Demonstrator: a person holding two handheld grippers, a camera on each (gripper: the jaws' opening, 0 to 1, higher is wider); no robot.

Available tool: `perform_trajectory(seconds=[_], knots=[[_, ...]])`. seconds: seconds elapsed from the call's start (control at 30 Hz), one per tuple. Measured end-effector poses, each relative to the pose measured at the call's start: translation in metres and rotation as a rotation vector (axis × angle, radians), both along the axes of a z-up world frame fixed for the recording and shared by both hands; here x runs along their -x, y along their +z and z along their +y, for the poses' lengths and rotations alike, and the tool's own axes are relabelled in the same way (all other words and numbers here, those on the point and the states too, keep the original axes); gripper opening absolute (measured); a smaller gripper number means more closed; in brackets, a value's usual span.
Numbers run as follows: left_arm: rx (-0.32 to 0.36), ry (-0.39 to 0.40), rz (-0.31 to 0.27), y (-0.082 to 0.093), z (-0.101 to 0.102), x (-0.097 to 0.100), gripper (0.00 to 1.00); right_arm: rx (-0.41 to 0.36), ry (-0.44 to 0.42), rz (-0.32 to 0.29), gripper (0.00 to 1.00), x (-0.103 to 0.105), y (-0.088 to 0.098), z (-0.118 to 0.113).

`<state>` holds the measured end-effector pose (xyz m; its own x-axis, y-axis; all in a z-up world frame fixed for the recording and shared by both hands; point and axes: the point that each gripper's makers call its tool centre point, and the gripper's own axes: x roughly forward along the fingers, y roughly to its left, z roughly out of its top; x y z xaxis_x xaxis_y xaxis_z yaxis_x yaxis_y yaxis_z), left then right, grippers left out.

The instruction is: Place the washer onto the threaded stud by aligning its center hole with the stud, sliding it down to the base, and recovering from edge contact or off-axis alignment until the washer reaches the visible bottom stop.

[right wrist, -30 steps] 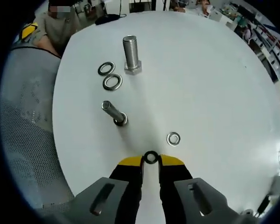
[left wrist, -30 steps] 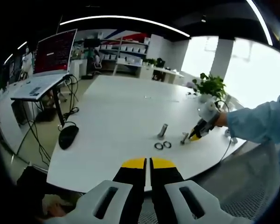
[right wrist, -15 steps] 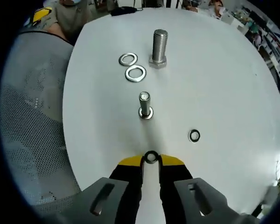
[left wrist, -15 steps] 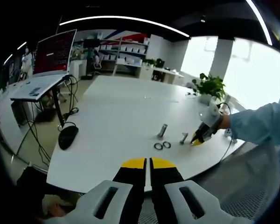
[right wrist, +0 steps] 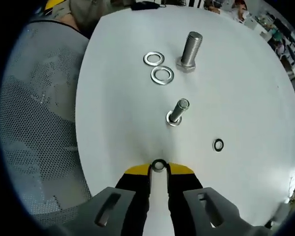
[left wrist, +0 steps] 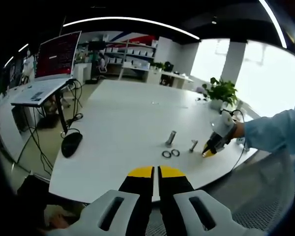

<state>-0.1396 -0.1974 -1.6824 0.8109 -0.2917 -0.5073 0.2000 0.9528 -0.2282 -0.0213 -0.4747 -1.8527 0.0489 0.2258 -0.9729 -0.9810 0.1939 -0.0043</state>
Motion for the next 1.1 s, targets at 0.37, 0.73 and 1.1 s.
perform_trajectory(seconds=[0.37, 0.73, 1.1], knots=[[0.001, -0.002, 0.000, 0.000, 0.000, 0.001, 0.00, -0.120, -0.033, -0.032, 0.14, -0.004, 0.039, 0.022], [-0.001, -0.006, 0.002, 0.000, 0.000, 0.000, 0.00, -0.207, -0.021, -0.111, 0.14, -0.013, 0.074, 0.044], [-0.002, -0.006, 0.004, -0.001, 0.000, 0.001, 0.00, -0.205, 0.000, -0.168, 0.14, -0.022, 0.075, 0.052]])
